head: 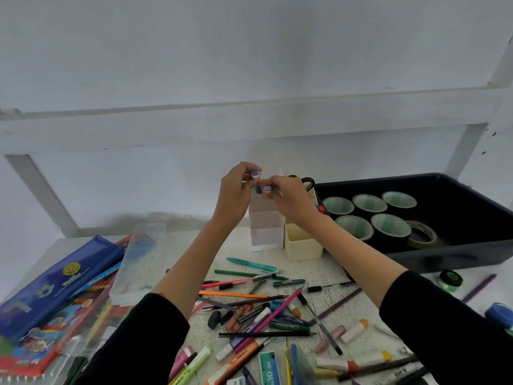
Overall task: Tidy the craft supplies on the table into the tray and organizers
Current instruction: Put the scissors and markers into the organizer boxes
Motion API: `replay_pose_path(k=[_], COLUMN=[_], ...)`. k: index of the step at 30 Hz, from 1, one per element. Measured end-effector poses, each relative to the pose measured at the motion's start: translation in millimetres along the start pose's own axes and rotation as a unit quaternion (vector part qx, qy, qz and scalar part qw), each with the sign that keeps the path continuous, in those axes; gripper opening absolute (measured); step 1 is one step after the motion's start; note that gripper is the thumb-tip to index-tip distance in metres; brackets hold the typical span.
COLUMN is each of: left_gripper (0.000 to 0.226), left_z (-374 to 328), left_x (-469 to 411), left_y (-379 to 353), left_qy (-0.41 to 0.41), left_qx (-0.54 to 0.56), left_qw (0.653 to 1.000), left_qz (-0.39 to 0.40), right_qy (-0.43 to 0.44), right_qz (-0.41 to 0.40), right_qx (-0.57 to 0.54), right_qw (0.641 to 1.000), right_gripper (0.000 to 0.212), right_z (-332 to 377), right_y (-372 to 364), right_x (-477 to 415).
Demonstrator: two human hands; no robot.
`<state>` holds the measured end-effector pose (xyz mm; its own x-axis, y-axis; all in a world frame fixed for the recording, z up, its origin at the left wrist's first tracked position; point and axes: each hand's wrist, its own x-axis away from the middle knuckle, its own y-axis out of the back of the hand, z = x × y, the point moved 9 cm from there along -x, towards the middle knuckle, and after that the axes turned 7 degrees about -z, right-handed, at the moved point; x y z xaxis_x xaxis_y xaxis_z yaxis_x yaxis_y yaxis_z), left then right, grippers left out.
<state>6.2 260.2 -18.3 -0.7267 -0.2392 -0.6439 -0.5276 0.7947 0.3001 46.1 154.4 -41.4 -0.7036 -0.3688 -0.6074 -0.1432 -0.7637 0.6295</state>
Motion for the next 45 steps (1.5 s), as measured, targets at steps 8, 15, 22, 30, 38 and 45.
replay_pose_path(k=[8, 15, 22, 30, 38, 45], left_gripper=[0.021, 0.027, 0.026, 0.012, 0.010, 0.010], left_z=[12.6, 8.4, 17.5, 10.9, 1.4, 6.9], left_x=[8.1, 7.7, 14.6, 3.8, 2.0, 11.4], left_y=[-19.9, -18.5, -37.4, -45.4, -30.2, -27.4], left_qy=[-0.017, -0.038, -0.068, -0.117, -0.122, -0.090], left_qx=[-0.077, -0.114, -0.229, -0.325, -0.218, -0.154], left_qw=[0.993, 0.988, 0.960, 0.928, 0.960, 0.978], left_qz=[0.088, 0.100, 0.146, 0.139, 0.129, 0.104], right_qy=[0.089, 0.083, 0.002, 0.000, 0.005, -0.005], right_qz=[0.041, 0.052, 0.071, 0.066, 0.055, 0.059], right_qx=[0.241, 0.237, 0.111, 0.129, 0.169, 0.125], right_qw=[0.966, 0.967, 0.991, 0.989, 0.984, 0.990], right_gripper=[0.015, 0.014, 0.021, 0.026, 0.020, 0.022], right_z=[6.0, 5.2, -5.0, -4.0, -5.2, -9.7], right_y=[-27.9, -20.8, -10.1, -9.7, -13.6, -15.2], right_x=[-6.7, -9.4, -11.9, -11.8, -12.7, -15.0])
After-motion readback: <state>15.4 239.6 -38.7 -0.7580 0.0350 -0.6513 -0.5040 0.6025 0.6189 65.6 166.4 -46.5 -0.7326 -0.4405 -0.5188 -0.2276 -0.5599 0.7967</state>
